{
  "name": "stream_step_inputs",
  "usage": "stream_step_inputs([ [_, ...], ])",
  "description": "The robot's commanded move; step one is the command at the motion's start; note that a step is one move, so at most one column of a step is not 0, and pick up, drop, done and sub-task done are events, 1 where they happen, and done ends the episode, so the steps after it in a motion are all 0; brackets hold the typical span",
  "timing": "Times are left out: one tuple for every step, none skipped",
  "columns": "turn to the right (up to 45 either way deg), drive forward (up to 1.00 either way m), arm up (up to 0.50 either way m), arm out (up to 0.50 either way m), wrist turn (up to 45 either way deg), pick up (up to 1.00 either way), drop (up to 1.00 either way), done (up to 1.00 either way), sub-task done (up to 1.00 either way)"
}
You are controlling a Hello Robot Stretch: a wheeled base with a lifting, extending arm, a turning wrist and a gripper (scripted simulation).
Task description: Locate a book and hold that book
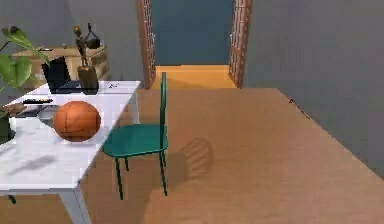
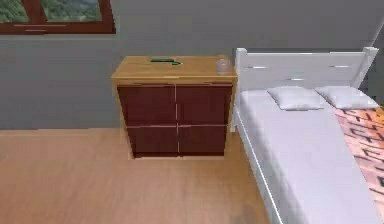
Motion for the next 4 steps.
stream_step_inputs([
  [-45.0, 0.0, 0.0, 0.0, 0.0, 0.0, 0.0, 0.0, 0.0],
  [-27.0, 0.0, 0.0, 0.0, 0.0, 0.0, 0.0, 0.0, 0.0],
  [0.0, 0.45, 0.0, 0.0, 0.0, 0.0, 0.0, 0.0, 0.0],
  [-45.0, 0.0, 0.0, 0.0, 0.0, 0.0, 0.0, 0.0, 0.0],
])
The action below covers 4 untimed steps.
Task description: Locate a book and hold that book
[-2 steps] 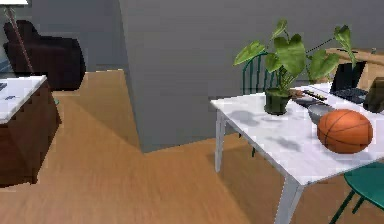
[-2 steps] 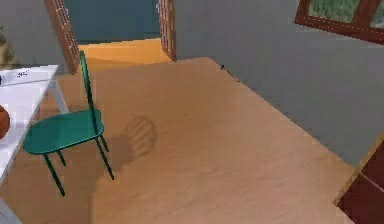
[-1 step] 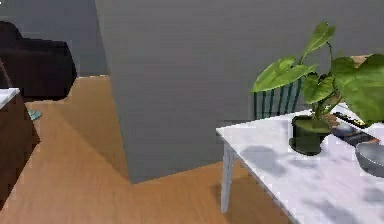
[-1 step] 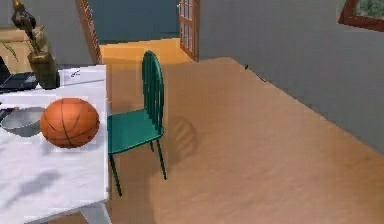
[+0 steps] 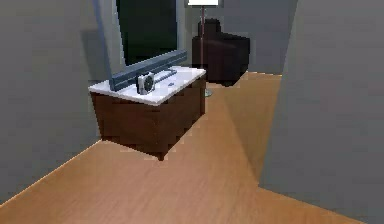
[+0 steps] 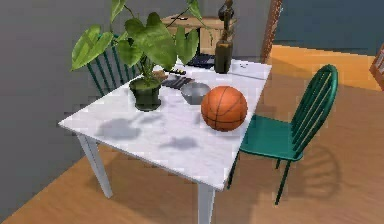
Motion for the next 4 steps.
stream_step_inputs([
  [-15.0, 0.0, 0.0, 0.0, 0.0, 0.0, 0.0, 0.0, 0.0],
  [0.0, 0.65, 0.0, 0.0, 0.0, 0.0, 0.0, 0.0, 0.0],
  [-45.0, 0.0, 0.0, 0.0, 0.0, 0.0, 0.0, 0.0, 0.0],
  [-6.0, 0.0, 0.0, 0.0, 0.0, 0.0, 0.0, 0.0, 0.0],
])
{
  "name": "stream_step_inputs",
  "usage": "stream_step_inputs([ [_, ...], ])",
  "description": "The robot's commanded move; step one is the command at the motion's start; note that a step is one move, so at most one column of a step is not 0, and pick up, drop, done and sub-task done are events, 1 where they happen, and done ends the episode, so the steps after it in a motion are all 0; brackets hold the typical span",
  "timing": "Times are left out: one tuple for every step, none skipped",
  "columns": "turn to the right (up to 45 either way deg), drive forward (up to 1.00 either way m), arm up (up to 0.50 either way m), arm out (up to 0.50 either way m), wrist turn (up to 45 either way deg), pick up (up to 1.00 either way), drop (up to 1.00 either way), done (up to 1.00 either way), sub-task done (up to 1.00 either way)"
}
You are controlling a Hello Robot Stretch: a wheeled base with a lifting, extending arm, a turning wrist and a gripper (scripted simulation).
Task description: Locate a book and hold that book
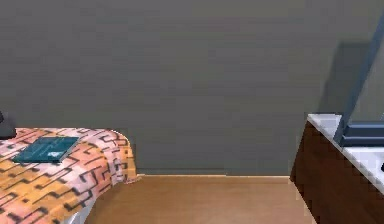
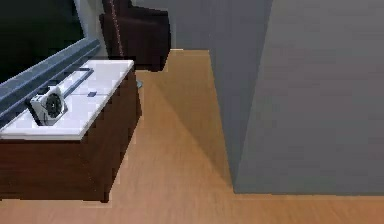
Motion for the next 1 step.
stream_step_inputs([
  [0.0, 0.9, 0.0, 0.0, 0.0, 0.0, 0.0, 0.0, 0.0],
])
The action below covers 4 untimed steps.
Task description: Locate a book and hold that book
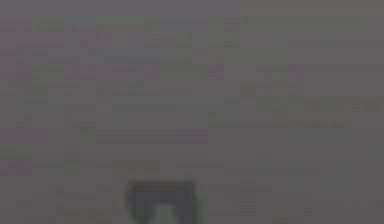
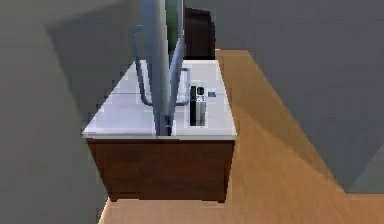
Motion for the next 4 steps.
stream_step_inputs([
  [-45.0, 0.0, 0.0, 0.0, 0.0, 0.0, 0.0, 0.0, 0.0],
  [-45.0, 0.0, 0.0, 0.0, 0.0, 0.0, 0.0, 0.0, 0.0],
  [-45.0, 0.0, 0.0, 0.0, 0.0, 0.0, 0.0, 0.0, 0.0],
  [-24.0, 0.0, 0.0, 0.0, 0.0, 0.0, 0.0, 0.0, 0.0],
])
